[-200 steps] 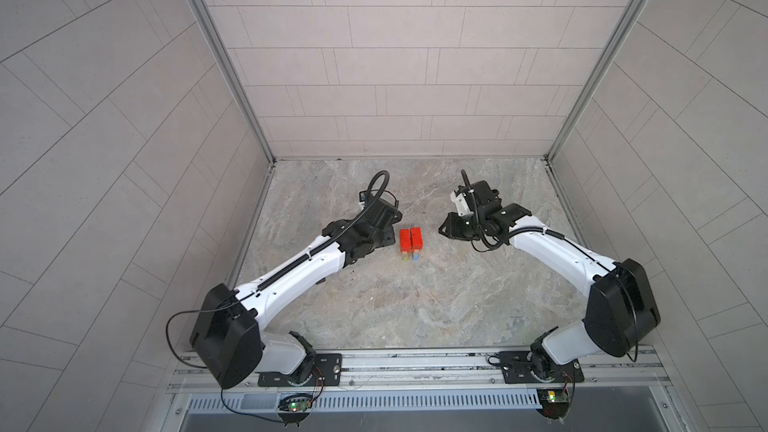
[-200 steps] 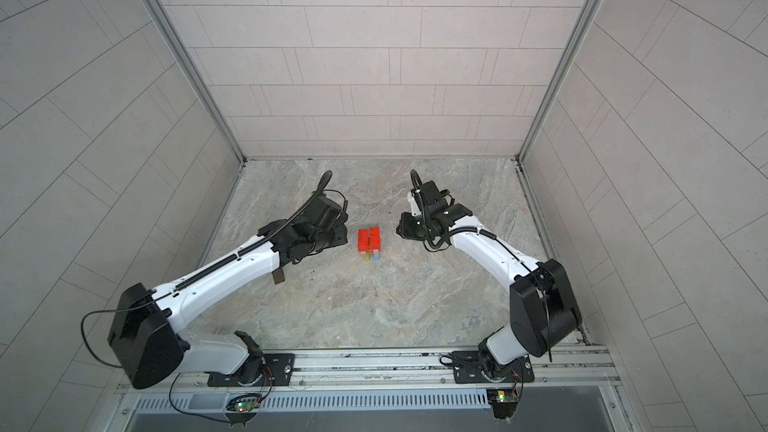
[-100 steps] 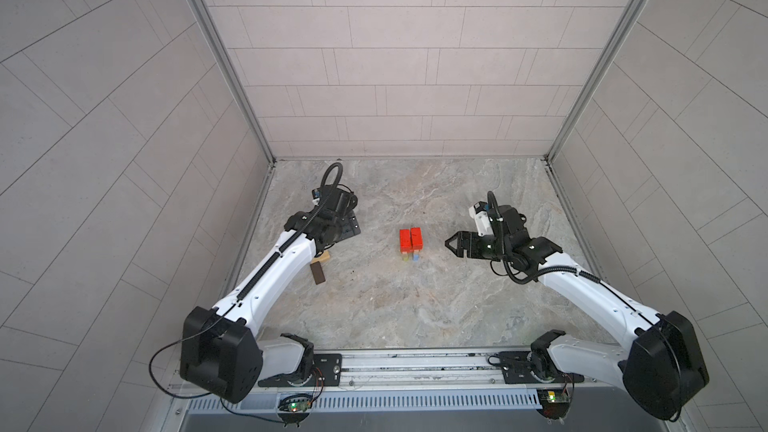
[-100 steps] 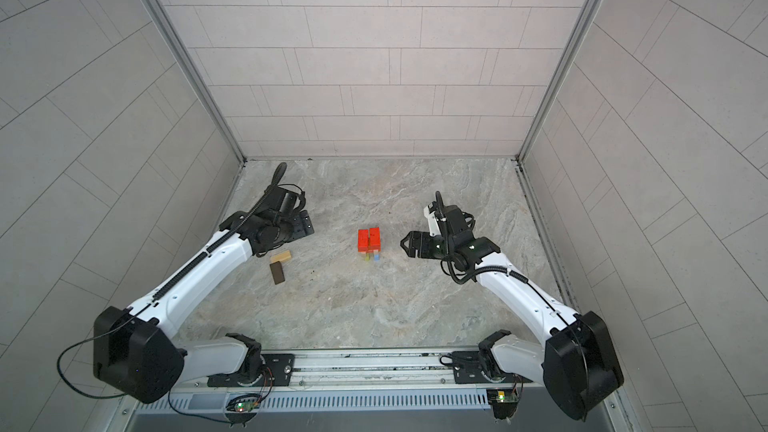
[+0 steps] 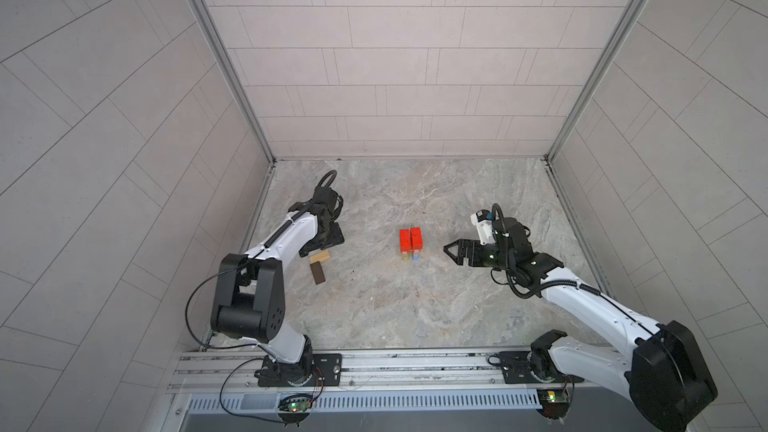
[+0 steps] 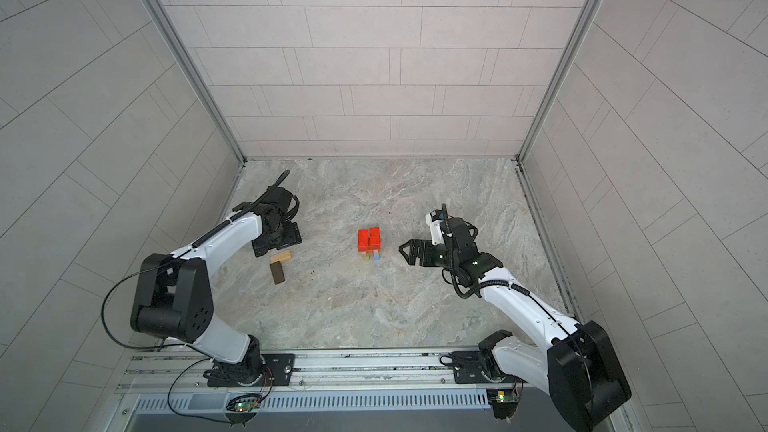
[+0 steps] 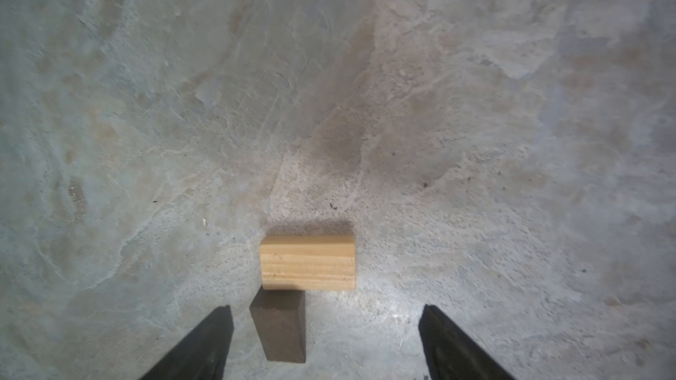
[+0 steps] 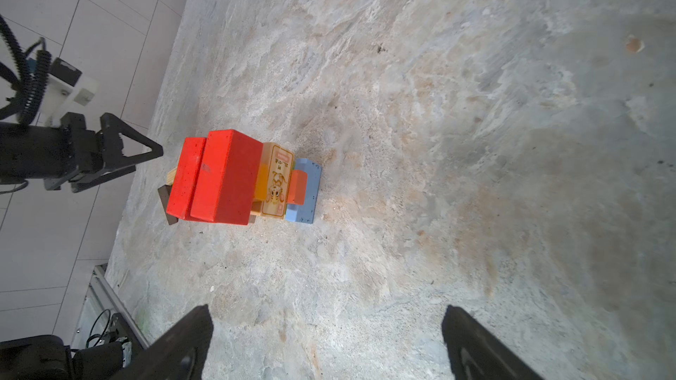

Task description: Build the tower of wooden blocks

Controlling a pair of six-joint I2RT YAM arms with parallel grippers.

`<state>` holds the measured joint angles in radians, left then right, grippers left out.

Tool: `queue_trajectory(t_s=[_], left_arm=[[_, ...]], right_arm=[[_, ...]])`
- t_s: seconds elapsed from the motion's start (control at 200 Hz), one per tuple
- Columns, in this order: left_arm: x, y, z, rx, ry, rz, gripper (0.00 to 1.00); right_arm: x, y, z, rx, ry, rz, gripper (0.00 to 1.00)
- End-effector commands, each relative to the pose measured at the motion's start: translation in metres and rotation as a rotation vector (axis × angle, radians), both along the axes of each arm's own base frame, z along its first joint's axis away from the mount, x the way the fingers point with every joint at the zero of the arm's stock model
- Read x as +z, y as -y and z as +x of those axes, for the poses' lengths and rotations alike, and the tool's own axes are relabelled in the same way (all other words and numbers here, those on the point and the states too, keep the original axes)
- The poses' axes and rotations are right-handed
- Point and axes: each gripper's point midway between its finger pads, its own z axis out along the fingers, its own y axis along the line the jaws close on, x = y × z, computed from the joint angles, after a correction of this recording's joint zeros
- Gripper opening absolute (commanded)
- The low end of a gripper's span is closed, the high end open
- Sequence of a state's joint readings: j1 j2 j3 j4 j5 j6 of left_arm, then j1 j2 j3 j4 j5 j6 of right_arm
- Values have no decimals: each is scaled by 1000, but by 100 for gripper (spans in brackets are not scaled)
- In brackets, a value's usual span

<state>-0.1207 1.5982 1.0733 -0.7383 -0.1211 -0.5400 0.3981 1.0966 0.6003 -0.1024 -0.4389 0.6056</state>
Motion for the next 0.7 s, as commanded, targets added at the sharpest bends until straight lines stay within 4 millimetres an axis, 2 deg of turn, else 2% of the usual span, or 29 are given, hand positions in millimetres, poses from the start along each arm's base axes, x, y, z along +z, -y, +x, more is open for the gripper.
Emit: queue_trajectory(t_s=[0.0, 0.275, 0.696], left_arm=[[-6, -3, 9, -1, 16, -31, 85], [-36, -3, 6, -10, -14, -54, 85], [-53, -9, -2, -7, -79, -20, 85]], right_arm=[[16, -4, 0, 6, 46, 52, 99], [22, -5, -2, 9, 65, 79, 99], [20, -4, -2, 6, 61, 73, 99]])
